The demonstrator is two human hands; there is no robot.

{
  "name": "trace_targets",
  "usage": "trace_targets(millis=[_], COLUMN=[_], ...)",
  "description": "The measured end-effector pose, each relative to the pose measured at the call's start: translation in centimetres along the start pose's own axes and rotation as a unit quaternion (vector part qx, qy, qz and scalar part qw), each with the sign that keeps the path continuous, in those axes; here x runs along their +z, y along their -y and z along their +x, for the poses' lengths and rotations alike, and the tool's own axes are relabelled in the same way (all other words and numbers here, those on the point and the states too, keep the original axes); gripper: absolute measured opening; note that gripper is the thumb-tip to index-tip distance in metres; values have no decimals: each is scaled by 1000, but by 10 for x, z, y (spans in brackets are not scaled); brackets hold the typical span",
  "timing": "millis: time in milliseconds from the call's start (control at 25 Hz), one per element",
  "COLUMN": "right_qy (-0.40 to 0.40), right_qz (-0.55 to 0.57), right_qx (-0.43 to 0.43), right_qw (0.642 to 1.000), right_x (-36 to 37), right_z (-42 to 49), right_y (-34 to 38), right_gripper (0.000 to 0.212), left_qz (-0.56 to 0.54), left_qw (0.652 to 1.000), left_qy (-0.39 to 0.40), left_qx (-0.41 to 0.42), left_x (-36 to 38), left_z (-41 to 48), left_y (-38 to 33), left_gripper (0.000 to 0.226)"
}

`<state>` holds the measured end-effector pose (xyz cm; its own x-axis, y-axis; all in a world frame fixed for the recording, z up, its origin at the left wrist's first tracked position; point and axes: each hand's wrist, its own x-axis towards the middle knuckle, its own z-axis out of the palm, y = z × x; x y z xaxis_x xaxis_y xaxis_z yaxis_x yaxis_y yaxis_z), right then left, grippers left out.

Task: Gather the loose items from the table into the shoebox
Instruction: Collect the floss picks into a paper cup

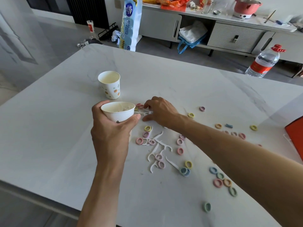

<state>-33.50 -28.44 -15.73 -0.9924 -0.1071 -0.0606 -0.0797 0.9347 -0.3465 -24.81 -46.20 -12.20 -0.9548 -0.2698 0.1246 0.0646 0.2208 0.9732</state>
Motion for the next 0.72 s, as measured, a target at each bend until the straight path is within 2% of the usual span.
trace_targets(millis=[200,360,480,600,720], right_qy=[-10,33,70,58,43], right_qz=[-18,-7,-49,-98,-101], right_qx=[23,65,60,41,45], right_qw=[1000,997,995,993,993], right_x=[9,2,-9,-14,-15], right_z=[12,4,0,-1,-4], right_y=[12,-6,-14,-9,-5], right_gripper=[26,30,30,25,21], left_qz=[4,5,1,2,10], left_qw=[1000,1000,1000,1000,999], left_qy=[-5,2,13,28,44], left_qx=[-4,-8,-13,-10,-7], left_x=[-5,-7,-5,-3,-3], left_z=[1,2,0,-1,-2], left_y=[3,3,1,0,-2], left_gripper=[62,63,64,63,63])
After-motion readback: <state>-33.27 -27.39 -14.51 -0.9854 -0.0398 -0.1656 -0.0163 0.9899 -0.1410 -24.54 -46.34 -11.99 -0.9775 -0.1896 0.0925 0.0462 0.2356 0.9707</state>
